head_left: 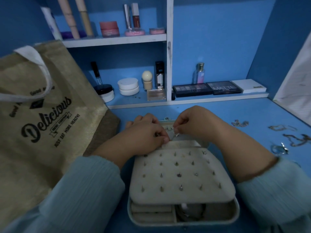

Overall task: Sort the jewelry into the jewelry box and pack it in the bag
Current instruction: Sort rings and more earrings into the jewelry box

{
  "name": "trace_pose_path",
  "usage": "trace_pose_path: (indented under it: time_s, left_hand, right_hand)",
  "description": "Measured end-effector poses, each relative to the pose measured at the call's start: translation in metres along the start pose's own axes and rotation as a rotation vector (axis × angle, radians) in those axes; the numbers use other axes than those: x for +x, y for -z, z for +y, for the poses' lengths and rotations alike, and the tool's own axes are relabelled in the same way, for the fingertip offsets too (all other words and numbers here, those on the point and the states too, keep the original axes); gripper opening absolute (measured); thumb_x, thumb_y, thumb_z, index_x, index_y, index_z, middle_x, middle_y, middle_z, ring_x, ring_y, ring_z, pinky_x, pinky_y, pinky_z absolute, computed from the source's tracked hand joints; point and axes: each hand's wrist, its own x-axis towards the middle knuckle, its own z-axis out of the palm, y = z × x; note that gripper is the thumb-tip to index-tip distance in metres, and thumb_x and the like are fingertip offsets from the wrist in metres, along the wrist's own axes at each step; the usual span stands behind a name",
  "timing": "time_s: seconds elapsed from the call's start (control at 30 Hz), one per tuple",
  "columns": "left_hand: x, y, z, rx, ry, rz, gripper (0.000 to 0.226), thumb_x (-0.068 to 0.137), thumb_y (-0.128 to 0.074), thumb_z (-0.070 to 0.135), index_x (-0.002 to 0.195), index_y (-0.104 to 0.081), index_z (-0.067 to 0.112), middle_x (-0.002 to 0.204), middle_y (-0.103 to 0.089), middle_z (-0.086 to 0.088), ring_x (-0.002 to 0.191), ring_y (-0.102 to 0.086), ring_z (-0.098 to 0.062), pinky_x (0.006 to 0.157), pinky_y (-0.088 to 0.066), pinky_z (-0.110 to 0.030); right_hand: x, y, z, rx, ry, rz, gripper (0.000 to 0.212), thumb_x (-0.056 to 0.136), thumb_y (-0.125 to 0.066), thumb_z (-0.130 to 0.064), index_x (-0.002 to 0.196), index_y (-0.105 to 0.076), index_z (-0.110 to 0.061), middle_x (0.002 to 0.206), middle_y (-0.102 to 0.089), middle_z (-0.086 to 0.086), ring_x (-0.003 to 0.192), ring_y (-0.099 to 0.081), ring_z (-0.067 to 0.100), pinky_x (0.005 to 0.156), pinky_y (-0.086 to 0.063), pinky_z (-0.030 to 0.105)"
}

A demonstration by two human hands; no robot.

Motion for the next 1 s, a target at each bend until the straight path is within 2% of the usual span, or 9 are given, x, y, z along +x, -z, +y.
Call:
trace_pose_path:
  time_s: [0.07, 0.13, 0.23, 0.37, 0.43, 0.57, 0.67, 0.8, 1.0]
  left_hand:
    - [0.0001, -0.0004, 0.0000, 0.003, -0.003, -0.011, 0.019, 0.091, -0.049, 0.045, 0.104, -0.063, 0.041, 0.120, -0.035, 0.012, 0.117, -0.027, -0.012, 0.091, -0.015, -0.029]
    - [0.0001, -0.0007, -0.0008, -0.002, -0.007, -0.020, 0.019, 0.091, -0.049, 0.044, 0.103, -0.063, 0.040, 0.120, -0.036, 0.011, 0.118, -0.027, -0.012, 0.094, -0.017, -0.030]
    - [-0.0009, 0.0014, -0.0009, -0.040, -0.010, -0.032, 0.004, 0.088, -0.054, 0.045, 0.089, -0.058, 0.045, 0.112, -0.034, 0.015, 0.112, -0.027, -0.008, 0.093, -0.018, -0.029]
    - [-0.0023, 0.0041, -0.0010, -0.065, -0.020, -0.024, 0.009, 0.082, -0.061, 0.047, 0.077, -0.054, 0.049, 0.110, -0.035, 0.016, 0.106, -0.026, -0.005, 0.090, -0.017, -0.027]
    - [-0.0026, 0.0049, -0.0011, -0.067, -0.023, -0.007, 0.009, 0.081, -0.063, 0.048, 0.076, -0.055, 0.050, 0.109, -0.036, 0.016, 0.105, -0.026, -0.005, 0.090, -0.017, -0.027]
    - [-0.0035, 0.0051, -0.0019, -0.072, -0.028, 0.002, 0.012, 0.079, -0.064, 0.050, 0.075, -0.054, 0.053, 0.108, -0.037, 0.016, 0.104, -0.026, -0.004, 0.090, -0.017, -0.027]
    - [-0.0023, 0.0048, -0.0026, -0.051, -0.009, 0.023, 0.013, 0.077, -0.064, 0.052, 0.082, -0.052, 0.052, 0.108, -0.036, 0.014, 0.103, -0.024, -0.005, 0.087, -0.017, -0.028]
    - [-0.0011, 0.0039, -0.0039, -0.011, 0.010, -0.004, 0.014, 0.079, -0.060, 0.056, 0.091, -0.053, 0.053, 0.109, -0.033, 0.014, 0.103, -0.022, -0.005, 0.087, -0.016, -0.028]
    - [-0.0022, 0.0031, -0.0034, -0.027, 0.019, -0.056, 0.002, 0.085, -0.055, 0.052, 0.086, -0.053, 0.052, 0.110, -0.033, 0.013, 0.114, -0.027, -0.010, 0.087, -0.013, -0.029]
  right_hand:
    - [0.0021, -0.0073, -0.0009, -0.038, 0.005, 0.001, 0.009, 0.082, -0.067, -0.021, 0.089, -0.073, -0.019, 0.093, -0.064, -0.005, 0.091, -0.059, 0.012, 0.084, -0.049, 0.027]
    - [0.0021, -0.0114, -0.0010, -0.049, 0.035, -0.003, 0.009, 0.082, -0.067, -0.021, 0.088, -0.074, -0.020, 0.091, -0.064, -0.005, 0.092, -0.059, 0.012, 0.081, -0.047, 0.025]
    - [0.0014, -0.0109, 0.0002, -0.063, 0.066, -0.063, 0.011, 0.084, -0.065, -0.020, 0.090, -0.074, -0.020, 0.084, -0.062, -0.008, 0.085, -0.057, 0.008, 0.075, -0.044, 0.019]
    - [-0.0017, -0.0056, 0.0030, -0.031, 0.089, -0.136, 0.016, 0.088, -0.058, -0.018, 0.090, -0.073, -0.024, 0.087, -0.065, -0.009, 0.080, -0.057, 0.007, 0.064, -0.047, 0.017]
    - [-0.0011, -0.0042, 0.0051, -0.032, 0.090, -0.113, 0.019, 0.091, -0.054, -0.019, 0.091, -0.071, -0.028, 0.093, -0.063, -0.012, 0.081, -0.056, 0.007, 0.068, -0.048, 0.021]
    - [0.0012, -0.0049, 0.0058, -0.192, 0.140, -0.130, 0.026, 0.095, -0.047, -0.014, 0.105, -0.069, -0.024, 0.105, -0.058, -0.011, 0.090, -0.048, 0.003, 0.078, -0.034, 0.014]
    - [0.0005, -0.0042, 0.0054, -0.189, 0.159, -0.194, 0.029, 0.094, -0.046, -0.010, 0.099, -0.070, -0.025, 0.093, -0.055, -0.015, 0.085, -0.048, 0.002, 0.066, -0.036, 0.009]
    - [0.0022, -0.0041, 0.0048, -0.164, 0.142, -0.223, 0.032, 0.092, -0.047, -0.007, 0.082, -0.066, -0.031, 0.079, -0.053, -0.021, 0.074, -0.050, -0.001, 0.064, -0.036, 0.005]
    - [0.0011, -0.0067, 0.0076, -0.219, 0.121, -0.160, 0.031, 0.090, -0.044, -0.007, 0.092, -0.066, -0.029, 0.109, -0.058, -0.007, 0.102, -0.053, 0.012, 0.090, -0.042, 0.021]
